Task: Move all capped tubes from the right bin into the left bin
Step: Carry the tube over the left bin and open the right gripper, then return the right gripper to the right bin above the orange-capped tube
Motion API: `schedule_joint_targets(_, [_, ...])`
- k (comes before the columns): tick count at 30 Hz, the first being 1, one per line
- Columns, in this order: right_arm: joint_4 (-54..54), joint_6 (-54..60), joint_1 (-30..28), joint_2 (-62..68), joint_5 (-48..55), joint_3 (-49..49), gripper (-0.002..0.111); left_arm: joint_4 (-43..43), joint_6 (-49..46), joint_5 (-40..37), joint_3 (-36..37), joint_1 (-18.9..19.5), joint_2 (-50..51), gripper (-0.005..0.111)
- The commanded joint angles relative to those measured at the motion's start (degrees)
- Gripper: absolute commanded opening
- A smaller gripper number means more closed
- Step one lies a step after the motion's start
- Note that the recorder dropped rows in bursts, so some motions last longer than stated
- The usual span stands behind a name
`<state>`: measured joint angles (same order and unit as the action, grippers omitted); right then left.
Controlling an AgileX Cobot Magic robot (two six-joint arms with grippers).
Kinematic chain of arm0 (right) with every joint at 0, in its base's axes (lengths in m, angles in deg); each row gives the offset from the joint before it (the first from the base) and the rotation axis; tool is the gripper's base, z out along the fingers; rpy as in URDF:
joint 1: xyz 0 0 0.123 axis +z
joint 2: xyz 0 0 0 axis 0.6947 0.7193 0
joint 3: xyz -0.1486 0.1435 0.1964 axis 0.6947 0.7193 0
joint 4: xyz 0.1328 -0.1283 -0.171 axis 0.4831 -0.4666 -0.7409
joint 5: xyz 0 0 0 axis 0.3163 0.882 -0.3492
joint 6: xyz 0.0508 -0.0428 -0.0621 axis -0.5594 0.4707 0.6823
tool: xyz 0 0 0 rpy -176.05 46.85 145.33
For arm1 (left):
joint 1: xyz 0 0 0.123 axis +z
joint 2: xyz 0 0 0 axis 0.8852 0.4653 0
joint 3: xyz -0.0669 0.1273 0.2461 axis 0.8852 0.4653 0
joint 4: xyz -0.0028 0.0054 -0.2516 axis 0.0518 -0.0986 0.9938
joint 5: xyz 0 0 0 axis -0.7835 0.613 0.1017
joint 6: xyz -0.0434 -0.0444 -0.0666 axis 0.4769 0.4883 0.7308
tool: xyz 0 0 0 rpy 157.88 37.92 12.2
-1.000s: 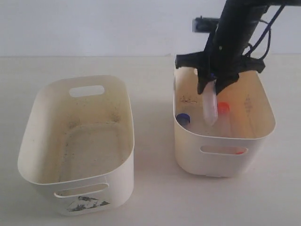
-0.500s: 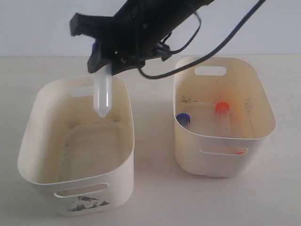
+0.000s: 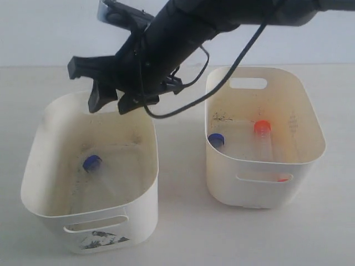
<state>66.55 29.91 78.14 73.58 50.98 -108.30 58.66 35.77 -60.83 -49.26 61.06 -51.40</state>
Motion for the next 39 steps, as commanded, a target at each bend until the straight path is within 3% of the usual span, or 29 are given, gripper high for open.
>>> schedule_joint_targets(1, [-8.1, -3.6, -5.8, -2.1, 11.6, -8.4, 0.046, 0.6, 0.7, 0.5, -0.2, 0.2, -0.2, 0.004])
schedule_joint_targets(7, [-26.3, -15.8, -14.9, -1.9, 21.8, -11.9, 0.046, 0.6, 0.7, 0.5, -0.2, 0.2, -0.2, 0.004])
schedule_joint_targets(15, [-29.7, -20.6, -19.8, -0.8, 23.1, -5.5, 0.046, 0.6, 0.7, 0.5, -0.2, 0.2, -0.2, 0.004])
schedule_joint_targets(21, [-35.2, -28.7, -20.1, -0.7, 23.2, -1.2, 0.046, 0.6, 0.7, 0.5, -0.2, 0.2, -0.2, 0.004])
schedule_joint_targets(27, [-36.8, -31.7, -17.0, -0.7, 18.7, 1.0, 0.046, 0.6, 0.7, 0.5, -0.2, 0.2, -0.2, 0.004])
schedule_joint_targets(30, [-37.1, -32.1, -16.9, -0.2, 17.4, 1.6, 0.056, 0.6, 0.7, 0.5, -0.2, 0.2, -0.2, 0.004])
schedule_joint_targets(33, [-38.6, -32.1, -17.0, 0.9, 19.1, 1.6, 0.076, 0.6, 0.7, 0.5, -0.2, 0.2, -0.2, 0.004])
schedule_joint_targets(39, [-38.7, -33.5, -17.0, 3.3, 19.2, 1.6, 0.078, 0.6, 0.7, 0.5, -0.2, 0.2, -0.2, 0.004])
